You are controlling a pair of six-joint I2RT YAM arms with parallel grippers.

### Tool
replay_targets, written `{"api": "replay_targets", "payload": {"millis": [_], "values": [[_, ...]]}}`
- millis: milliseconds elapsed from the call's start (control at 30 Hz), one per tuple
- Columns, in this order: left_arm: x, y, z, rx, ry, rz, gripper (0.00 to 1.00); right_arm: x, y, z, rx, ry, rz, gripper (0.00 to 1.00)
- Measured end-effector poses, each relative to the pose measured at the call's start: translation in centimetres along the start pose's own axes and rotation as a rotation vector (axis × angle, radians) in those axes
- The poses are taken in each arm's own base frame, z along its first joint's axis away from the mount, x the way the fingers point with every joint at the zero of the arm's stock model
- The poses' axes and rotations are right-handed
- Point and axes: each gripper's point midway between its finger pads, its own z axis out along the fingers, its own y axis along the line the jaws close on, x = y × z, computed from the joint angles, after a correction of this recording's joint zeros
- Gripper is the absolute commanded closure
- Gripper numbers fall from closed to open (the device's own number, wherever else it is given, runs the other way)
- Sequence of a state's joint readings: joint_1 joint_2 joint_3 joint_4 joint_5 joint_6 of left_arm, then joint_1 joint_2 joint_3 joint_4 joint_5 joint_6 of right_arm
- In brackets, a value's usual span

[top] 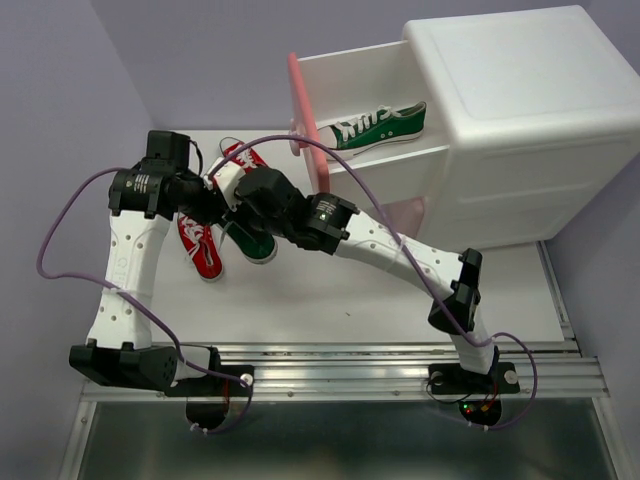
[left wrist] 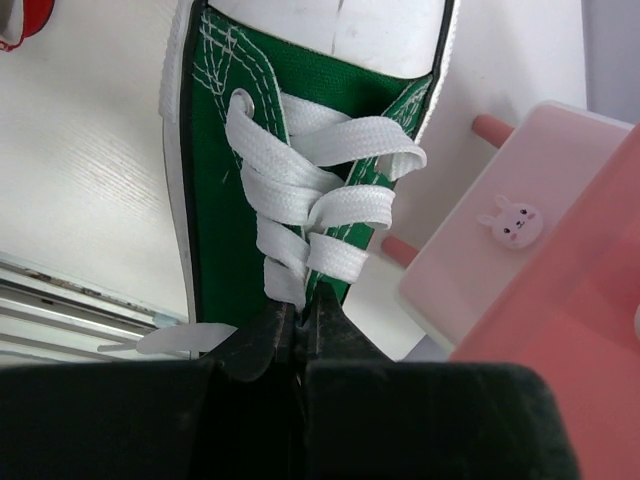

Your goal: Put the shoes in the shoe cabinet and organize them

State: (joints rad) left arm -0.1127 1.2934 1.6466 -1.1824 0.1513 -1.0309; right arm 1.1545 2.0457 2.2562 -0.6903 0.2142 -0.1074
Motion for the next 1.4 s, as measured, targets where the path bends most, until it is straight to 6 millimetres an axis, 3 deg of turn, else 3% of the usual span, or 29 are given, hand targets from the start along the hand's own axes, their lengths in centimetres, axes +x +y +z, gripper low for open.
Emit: {"api": "replay_targets", "payload": {"millis": [200, 267, 300, 433, 600, 767, 967, 1100, 1267, 1400], "values": [[-0.2, -0.9, -1.0, 0.036, -0.005, 0.017, 0.46, -0.6, -0.8, -0.3, 0.053, -0.02, 0.003, 0.99], [-0.3, -2.3, -1.9, 0.101, -0.012, 0.026, 0.05, 0.0, -1.2, -0.3, 0.062, 0.001, 0.003, 1.0], [-0.5, -3.0, -2.4, 0.136, -0.02, 0.031, 0.01, 0.3, -1.4, -0.3, 0.064, 0.01, 0.001, 1.0], [-0.7, -3.9, -3.2, 0.172, -0.025, 0.036, 0.01, -0.5, -2.4, -0.5, 0.075, -0.015, -0.003, 0.99], [-2.9, -6.1, -4.8, 0.265, -0.082, 0.002, 0.01, -2.8, -2.8, -1.1, 0.061, -0.084, -0.017, 1.0], [-4.9, -6.1, -6.0, 0.355, -0.154, -0.094, 0.01, -4.9, -3.1, -1.6, 0.061, -0.152, -0.01, 1.0], [-5.4, -6.5, -7.9, 0.462, -0.202, -0.197, 0.01, -7.5, -5.2, -2.2, 0.148, -0.245, -0.009, 1.0], [-6.2, -7.6, -9.5, 0.522, -0.252, -0.217, 0.01, -8.4, -8.1, -2.8, 0.227, -0.269, 0.015, 1.0], [-7.0, -9.0, -10.4, 0.553, -0.268, -0.207, 0.01, -12.5, -12.2, -4.5, 0.297, -0.427, 0.071, 0.99], [-6.9, -8.9, -9.4, 0.534, -0.246, -0.211, 0.01, -16.2, -12.6, -6.2, 0.27, -0.593, 0.134, 1.0]]}}
